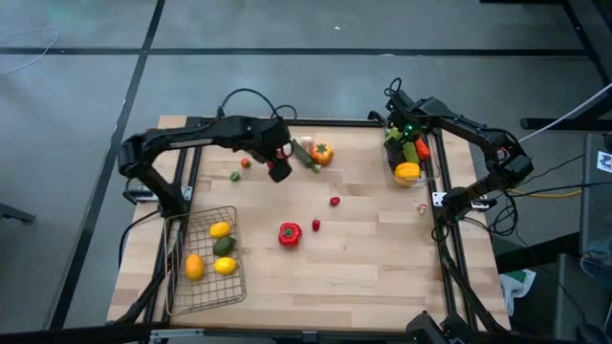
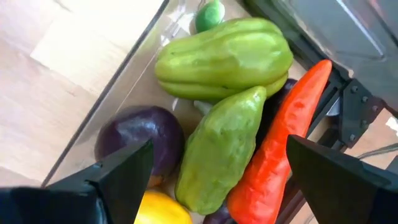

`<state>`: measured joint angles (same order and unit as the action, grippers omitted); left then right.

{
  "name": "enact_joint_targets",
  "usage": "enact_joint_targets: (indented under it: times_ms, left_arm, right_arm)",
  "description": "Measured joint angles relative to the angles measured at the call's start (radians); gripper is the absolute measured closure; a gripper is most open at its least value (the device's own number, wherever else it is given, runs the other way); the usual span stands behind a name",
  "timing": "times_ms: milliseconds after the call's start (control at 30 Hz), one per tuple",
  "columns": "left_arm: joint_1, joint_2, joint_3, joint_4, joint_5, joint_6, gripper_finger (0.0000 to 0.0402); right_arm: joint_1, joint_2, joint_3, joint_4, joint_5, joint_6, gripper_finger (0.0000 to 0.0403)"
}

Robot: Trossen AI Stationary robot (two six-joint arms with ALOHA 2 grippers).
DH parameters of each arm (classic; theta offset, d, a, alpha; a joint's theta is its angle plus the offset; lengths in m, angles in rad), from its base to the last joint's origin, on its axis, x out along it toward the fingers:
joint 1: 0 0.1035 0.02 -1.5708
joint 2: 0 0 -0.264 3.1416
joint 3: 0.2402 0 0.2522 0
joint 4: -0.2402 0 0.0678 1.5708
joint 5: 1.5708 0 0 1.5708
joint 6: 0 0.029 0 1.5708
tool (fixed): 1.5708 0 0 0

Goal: Sort produce into baskets
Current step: Put the red tomato into the wire basket

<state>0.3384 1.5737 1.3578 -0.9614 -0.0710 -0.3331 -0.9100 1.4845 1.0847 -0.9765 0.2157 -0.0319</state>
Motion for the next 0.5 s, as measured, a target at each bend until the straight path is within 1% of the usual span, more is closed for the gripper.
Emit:
enact_joint_targets:
  times_ms: [133, 267, 367, 500]
  left_arm:
    - [-0.076, -0.113, 0.005, -0.137, 0.011, -0.064, 0.0091]
    - [-0.177, -0.212, 0.005, -0.261, 0.011, -0.186, 0.009]
    - [-0.27, -0.263, 0.005, -0.337, 0.011, -0.303, 0.009]
    - [-0.411, -0.289, -0.002, -0.391, 0.008, -0.46, 0.009]
  right_arm:
    - [0.0, 0.0, 0.0, 0.027, 0.0, 0.0, 0.004]
    - [0.0, 0.0, 0.0, 0.082, 0.0, 0.0, 0.004]
    - [0.0, 0.0, 0.0, 0.126, 0.0, 0.0, 0.004]
    - [0.0, 0.0, 0.0, 0.174, 0.0, 0.0, 0.004]
